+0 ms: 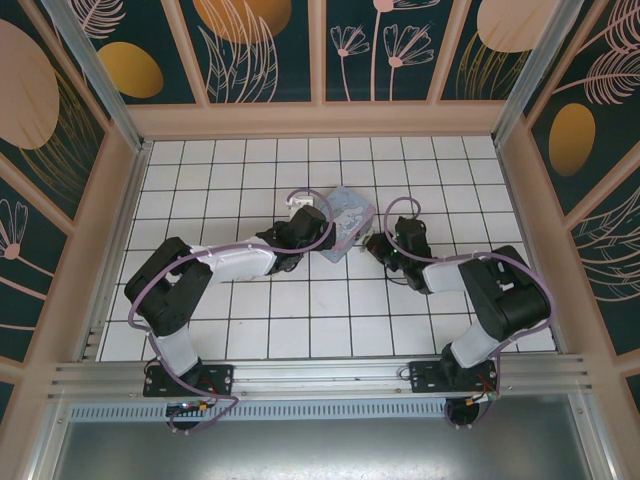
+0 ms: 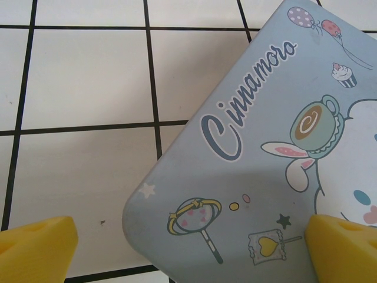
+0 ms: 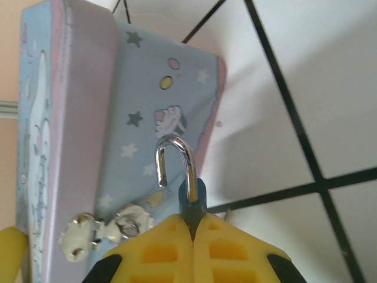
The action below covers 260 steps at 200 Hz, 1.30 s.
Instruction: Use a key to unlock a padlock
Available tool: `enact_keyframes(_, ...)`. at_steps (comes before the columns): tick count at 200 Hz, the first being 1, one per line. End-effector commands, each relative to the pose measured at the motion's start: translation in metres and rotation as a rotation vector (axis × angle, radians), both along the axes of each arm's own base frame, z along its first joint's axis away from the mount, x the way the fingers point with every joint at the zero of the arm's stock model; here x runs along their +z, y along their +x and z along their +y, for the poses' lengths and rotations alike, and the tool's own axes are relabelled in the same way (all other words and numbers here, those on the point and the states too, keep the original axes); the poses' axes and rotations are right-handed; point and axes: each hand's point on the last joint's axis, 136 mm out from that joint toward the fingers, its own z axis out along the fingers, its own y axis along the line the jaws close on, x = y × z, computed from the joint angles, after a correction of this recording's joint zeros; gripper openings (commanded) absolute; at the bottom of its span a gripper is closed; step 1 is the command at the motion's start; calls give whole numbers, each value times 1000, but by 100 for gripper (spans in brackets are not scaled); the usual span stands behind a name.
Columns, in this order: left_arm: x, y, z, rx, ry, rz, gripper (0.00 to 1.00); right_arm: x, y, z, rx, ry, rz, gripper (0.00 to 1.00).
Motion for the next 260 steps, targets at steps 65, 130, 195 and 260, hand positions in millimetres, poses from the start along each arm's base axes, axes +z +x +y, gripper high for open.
enact_keyframes(65, -13, -15, 10, -50, 153, 115, 98, 48, -54, 11, 192, 53, -83, 0)
enact_keyframes(130, 51, 8, -6, -24, 80, 21, 98, 68, -104, 71, 381, 96, -116, 0)
enact_keyframes(195, 107, 13, 31, 65, -50, -54, 98, 59, -131, 138, 541, 125, -101, 0)
enact_keyframes(260, 126, -2, 80, 141, -136, -88, 99, 36, -131, 161, 575, 115, -56, 0)
